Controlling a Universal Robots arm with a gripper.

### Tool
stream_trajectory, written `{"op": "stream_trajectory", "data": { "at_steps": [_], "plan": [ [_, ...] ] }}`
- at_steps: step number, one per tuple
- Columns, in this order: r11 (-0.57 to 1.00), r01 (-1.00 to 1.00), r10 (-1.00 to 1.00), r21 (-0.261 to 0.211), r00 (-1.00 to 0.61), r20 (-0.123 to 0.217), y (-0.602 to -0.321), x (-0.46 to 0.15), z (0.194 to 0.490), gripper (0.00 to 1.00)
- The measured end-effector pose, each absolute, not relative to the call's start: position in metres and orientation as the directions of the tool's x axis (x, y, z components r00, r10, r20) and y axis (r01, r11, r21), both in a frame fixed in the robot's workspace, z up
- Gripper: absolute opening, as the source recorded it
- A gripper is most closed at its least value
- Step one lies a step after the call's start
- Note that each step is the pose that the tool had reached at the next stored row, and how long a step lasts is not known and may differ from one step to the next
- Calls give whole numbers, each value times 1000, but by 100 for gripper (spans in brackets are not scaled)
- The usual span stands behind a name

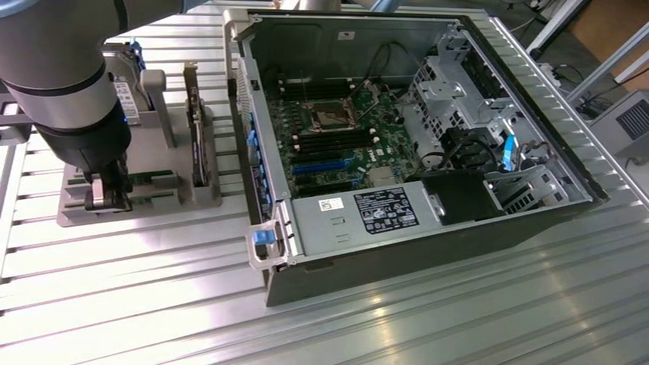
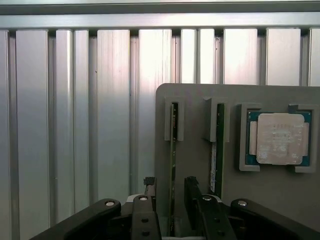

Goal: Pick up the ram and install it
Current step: 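Pick up the ram and move it above insertion slot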

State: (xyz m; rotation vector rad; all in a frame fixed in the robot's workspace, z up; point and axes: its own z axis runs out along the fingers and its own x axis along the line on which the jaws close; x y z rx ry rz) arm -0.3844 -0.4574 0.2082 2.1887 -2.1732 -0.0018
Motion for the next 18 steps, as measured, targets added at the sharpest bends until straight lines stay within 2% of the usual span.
{"op": "stream_trajectory", "data": {
  "at_steps": [2, 4, 13, 14, 15, 16, 18],
  "plan": [
    [-6, -999, -999, 36, 8, 40, -457, -384, 208, 36],
    [-6, -1000, -999, 0, 6, 42, -457, -384, 208, 36],
    [-6, -1000, -999, -1, 6, 42, -457, -390, 208, 35],
    [-6, -1000, -999, -1, 6, 42, -457, -390, 208, 28],
    [-6, -1000, -999, -1, 6, 42, -457, -390, 208, 28],
    [-6, -1000, -999, -1, 6, 42, -457, -390, 208, 12],
    [-6, -1000, -999, -1, 6, 42, -457, -390, 208, 12]
  ]
}}
